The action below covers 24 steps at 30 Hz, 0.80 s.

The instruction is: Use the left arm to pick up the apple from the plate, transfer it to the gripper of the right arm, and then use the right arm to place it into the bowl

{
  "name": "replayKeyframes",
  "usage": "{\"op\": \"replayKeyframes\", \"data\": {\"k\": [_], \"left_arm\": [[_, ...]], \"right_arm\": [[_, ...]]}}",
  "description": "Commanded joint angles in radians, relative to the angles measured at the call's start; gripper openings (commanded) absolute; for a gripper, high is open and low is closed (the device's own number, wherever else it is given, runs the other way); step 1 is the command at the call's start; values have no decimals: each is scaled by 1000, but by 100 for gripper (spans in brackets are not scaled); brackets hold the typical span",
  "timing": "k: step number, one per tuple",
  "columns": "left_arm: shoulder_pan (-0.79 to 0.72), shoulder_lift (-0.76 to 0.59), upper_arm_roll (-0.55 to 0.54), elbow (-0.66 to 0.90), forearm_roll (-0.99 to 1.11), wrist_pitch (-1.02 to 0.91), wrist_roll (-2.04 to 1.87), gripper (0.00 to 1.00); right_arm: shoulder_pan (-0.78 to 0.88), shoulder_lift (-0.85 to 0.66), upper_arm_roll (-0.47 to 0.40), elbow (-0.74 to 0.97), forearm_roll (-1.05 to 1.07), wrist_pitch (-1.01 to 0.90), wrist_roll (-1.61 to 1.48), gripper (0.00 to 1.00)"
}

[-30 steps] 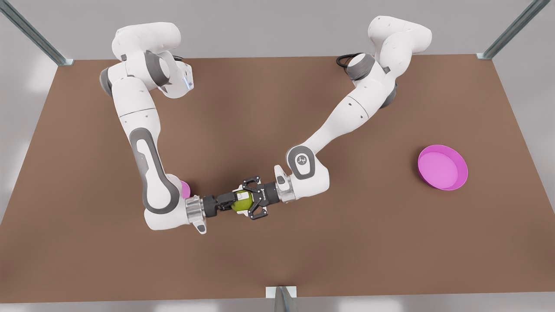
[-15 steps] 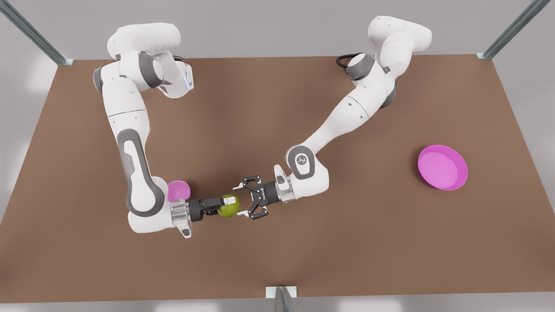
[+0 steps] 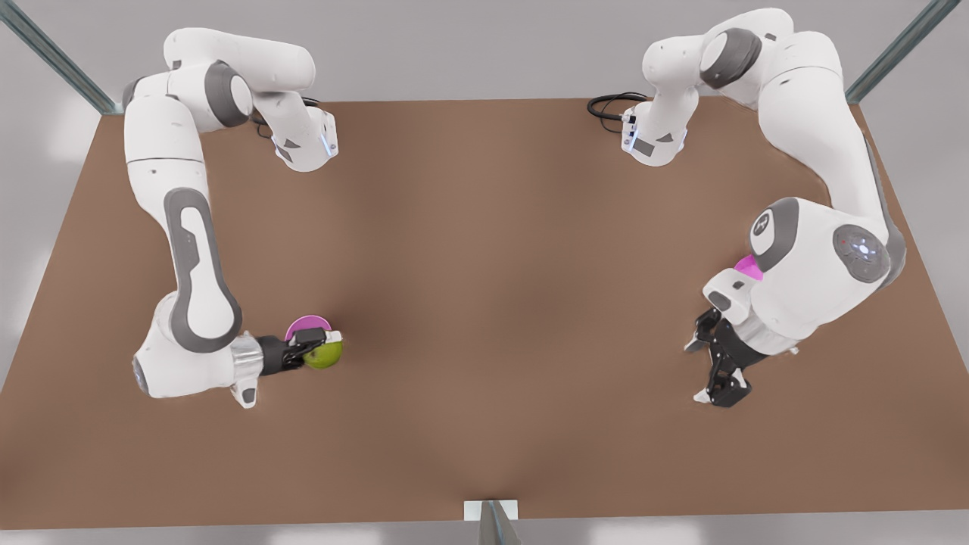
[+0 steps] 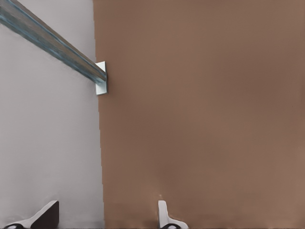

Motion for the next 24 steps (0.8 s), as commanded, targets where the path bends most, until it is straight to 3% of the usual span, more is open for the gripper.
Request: {"op": "replayKeyframes", "data": {"k": [1, 2, 3, 5, 6, 7, 9, 16, 24], "left_arm": [[17, -109, 83, -70, 75, -398, -1343, 100], [-148, -327, 419, -356, -156, -208, -1346, 100], [-193, -454, 495, -509, -192, -126, -1341, 100], [-184, -525, 487, -560, -191, -134, -1334, 100], [-169, -515, 460, -550, -189, -135, -1327, 100], [-178, -436, 460, -440, -186, -193, -1327, 100], [-178, -400, 458, -426, -186, -206, -1318, 100], [-170, -378, 463, -428, -191, -207, -1350, 100], [-161, -361, 466, -428, -195, -206, -1347, 100]], "right_arm": [[-8, -28, 0, -26, -220, -7, -65, 76], [-10, -33, 0, -35, -257, -1, -90, 76], [-10, -34, 0, -38, -302, 8, -90, 76], [-8, -57, 2, -90, -328, 39, -92, 76], [-8, -100, 12, -162, -360, 102, -92, 76], [-19, -111, 16, -210, -360, 143, -124, 76], [-23, -120, 17, -247, -362, 169, -127, 76], [-22, -102, 17, -250, -415, 257, -153, 76], [-23, -119, 22, -385, -417, 370, -184, 76]]}}
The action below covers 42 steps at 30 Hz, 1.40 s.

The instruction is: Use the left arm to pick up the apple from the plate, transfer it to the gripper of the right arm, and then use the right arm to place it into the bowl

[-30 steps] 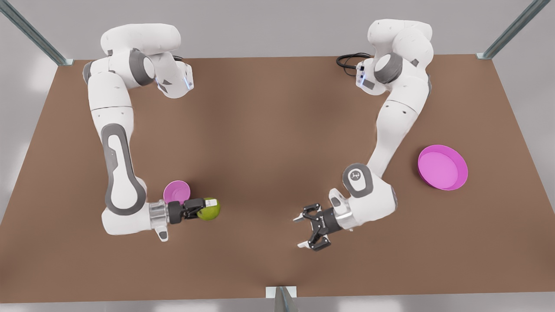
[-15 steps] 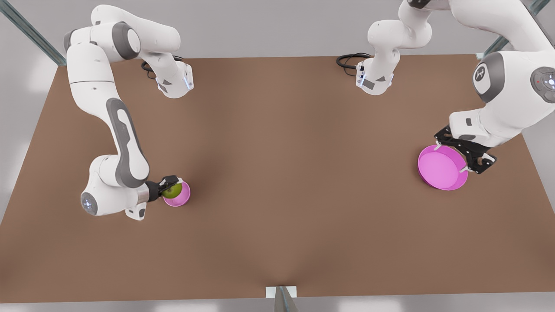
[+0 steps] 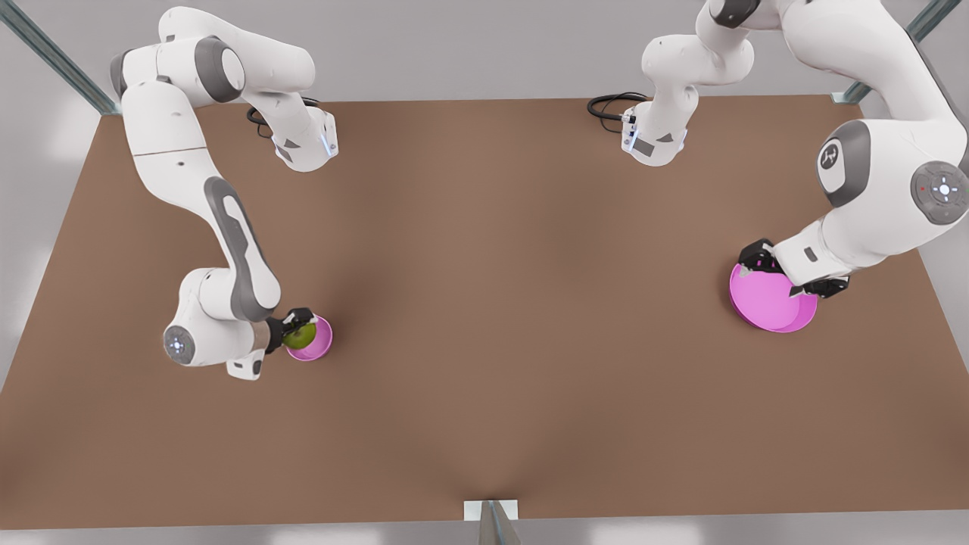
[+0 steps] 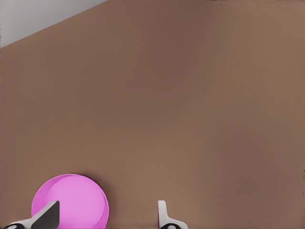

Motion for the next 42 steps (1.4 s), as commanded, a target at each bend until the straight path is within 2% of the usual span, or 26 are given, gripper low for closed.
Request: {"op": "replayKeyframes", "data": {"k": [1, 14, 16, 22, 23, 28, 30, 32, 33, 35, 36, 37, 38, 39, 40, 42], "left_arm": [[1, 0, 0, 0, -2, -4, -358, 100], [1, -2, -1, 2, -11, -12, -359, 100], [-1, -2, -1, 2, -11, -12, -359, 100], [1, 0, 0, 0, -23, -14, -359, 100], [1, 0, 0, 0, -23, -14, -359, 100], [1, 0, -1, 0, -23, -14, -359, 100], [1, 0, -1, 0, -23, -14, -359, 100], [-1, -2, -1, 0, -23, -14, -361, 100], [-5, -2, -1, 2, -23, -17, -361, 100], [-2, -2, -1, 4, -21, -18, -361, 100], [-10, -2, -3, 4, -21, -18, -362, 100], [-28, -3, -6, 4, -21, -18, -368, 100], [-34, -3, -6, 4, -21, -20, -396, 100], [-34, -3, -6, 4, -20, -20, -398, 100], [-33, -3, -6, 4, -20, -20, -398, 100], [-33, -5, -6, 4, -20, -20, -399, 100]], "right_arm": [[0, -1, 1, -11, -6, 70, -71, 76], [-16, 2, 6, -60, -5, 119, -97, 77], [-16, 2, 11, -60, -5, 118, -96, 88], [-23, -37, 17, -56, -5, 98, -94, 96], [-26, -37, 17, -56, -5, 98, -96, 100], [-26, -37, 17, -54, -5, 96, -96, 100], [-26, -41, 17, 19, -5, 43, -84, 100], [-19, -40, 15, 171, -52, -17, -39, 100], [-14, -41, 30, 251, -74, -77, 70, 100], [33, -49, 63, 487, -170, -319, 318, 100], [84, -104, 66, 552, -242, -417, 453, 100], [87, -189, 64, 549, -293, -433, 536, 100], [69, -236, 46, 527, -296, -435, 556, 100], [144, -368, -104, 403, -296, -421, 565, 100], [207, -399, -210, 360, -289, -421, 565, 100], [211, -351, -212, 363, -287, -430, 571, 100]]}}
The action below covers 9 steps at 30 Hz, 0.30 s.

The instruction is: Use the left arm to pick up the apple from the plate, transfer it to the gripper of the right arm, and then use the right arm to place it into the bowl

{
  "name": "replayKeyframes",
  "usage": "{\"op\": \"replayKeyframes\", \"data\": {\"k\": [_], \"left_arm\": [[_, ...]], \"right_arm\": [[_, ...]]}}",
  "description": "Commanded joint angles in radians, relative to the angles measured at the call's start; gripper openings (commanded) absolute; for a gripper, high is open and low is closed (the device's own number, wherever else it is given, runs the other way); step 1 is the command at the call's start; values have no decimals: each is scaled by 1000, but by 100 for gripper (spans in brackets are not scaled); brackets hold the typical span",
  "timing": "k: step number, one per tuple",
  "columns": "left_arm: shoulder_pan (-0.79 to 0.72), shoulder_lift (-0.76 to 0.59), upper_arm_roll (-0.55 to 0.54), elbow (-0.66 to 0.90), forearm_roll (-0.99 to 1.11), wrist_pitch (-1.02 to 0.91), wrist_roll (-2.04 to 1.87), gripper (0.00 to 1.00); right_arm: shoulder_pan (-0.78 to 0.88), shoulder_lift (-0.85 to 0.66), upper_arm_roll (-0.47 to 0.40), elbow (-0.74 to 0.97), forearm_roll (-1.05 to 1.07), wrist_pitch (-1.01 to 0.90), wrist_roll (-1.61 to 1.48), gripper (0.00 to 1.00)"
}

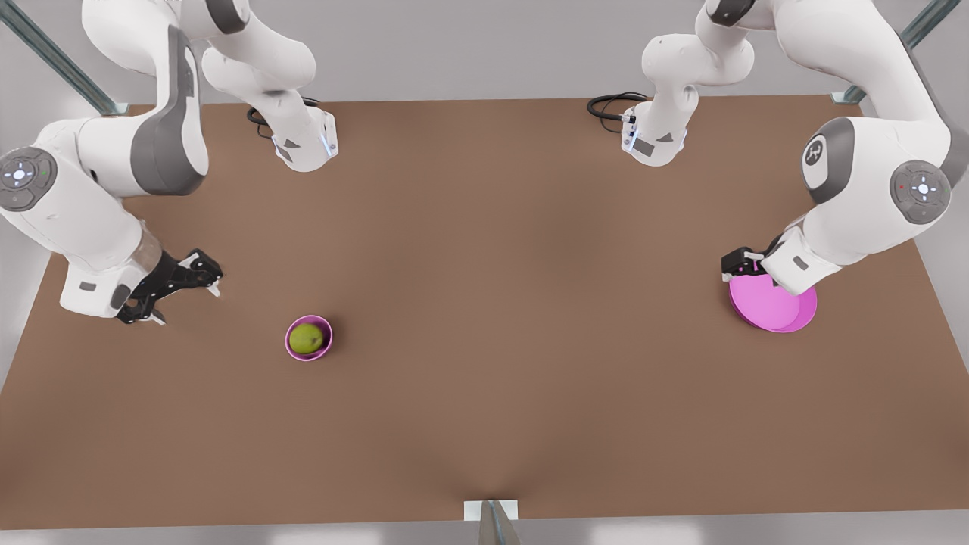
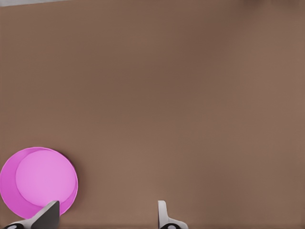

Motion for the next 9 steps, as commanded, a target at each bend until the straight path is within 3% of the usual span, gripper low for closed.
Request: {"op": "replayKeyframes", "data": {"k": [1, 9], "left_arm": [[2, -2, 1, 0, -1, -5, -66, 100], [1, -2, 1, 1, 7, -6, -64, 100]], "right_arm": [[20, 5, -16, -3, -25, -113, 410, 100], [24, 13, -12, -7, -22, -114, 477, 100]]}}
